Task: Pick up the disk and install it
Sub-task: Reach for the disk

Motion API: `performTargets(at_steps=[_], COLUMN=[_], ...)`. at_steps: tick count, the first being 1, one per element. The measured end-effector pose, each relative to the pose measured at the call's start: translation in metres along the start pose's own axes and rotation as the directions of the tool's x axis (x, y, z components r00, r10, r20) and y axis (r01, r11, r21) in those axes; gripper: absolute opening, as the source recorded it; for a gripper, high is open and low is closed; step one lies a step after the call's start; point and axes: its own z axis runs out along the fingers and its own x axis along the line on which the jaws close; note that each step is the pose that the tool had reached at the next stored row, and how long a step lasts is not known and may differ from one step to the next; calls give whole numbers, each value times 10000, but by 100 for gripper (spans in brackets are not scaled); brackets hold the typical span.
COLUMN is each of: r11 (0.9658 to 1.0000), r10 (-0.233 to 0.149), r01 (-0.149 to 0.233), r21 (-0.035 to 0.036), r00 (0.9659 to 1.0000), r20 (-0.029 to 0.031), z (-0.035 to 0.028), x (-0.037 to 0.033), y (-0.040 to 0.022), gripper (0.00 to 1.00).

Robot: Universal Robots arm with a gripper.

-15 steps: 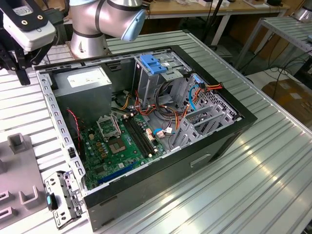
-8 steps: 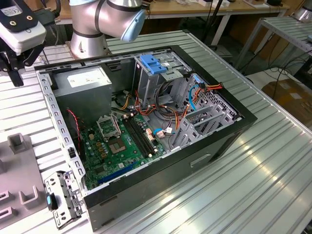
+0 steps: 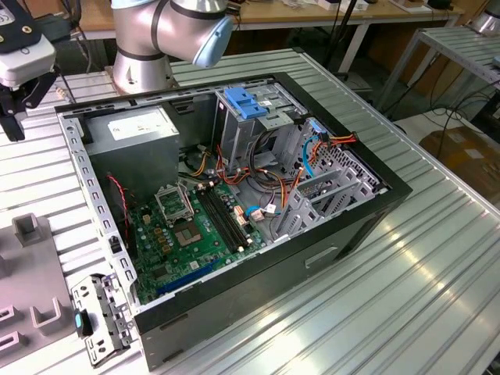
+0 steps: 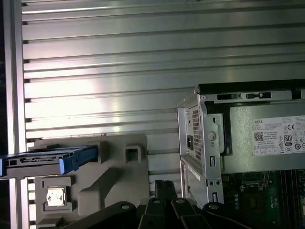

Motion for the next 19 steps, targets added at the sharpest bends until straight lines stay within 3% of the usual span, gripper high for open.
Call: performTargets(at_steps=[19], r11=[10000], r10=[0], r01=[0], r21=[0], r00=[10000], r20=[-1], z=[-1], x=[339], y=[-20], gripper=[11])
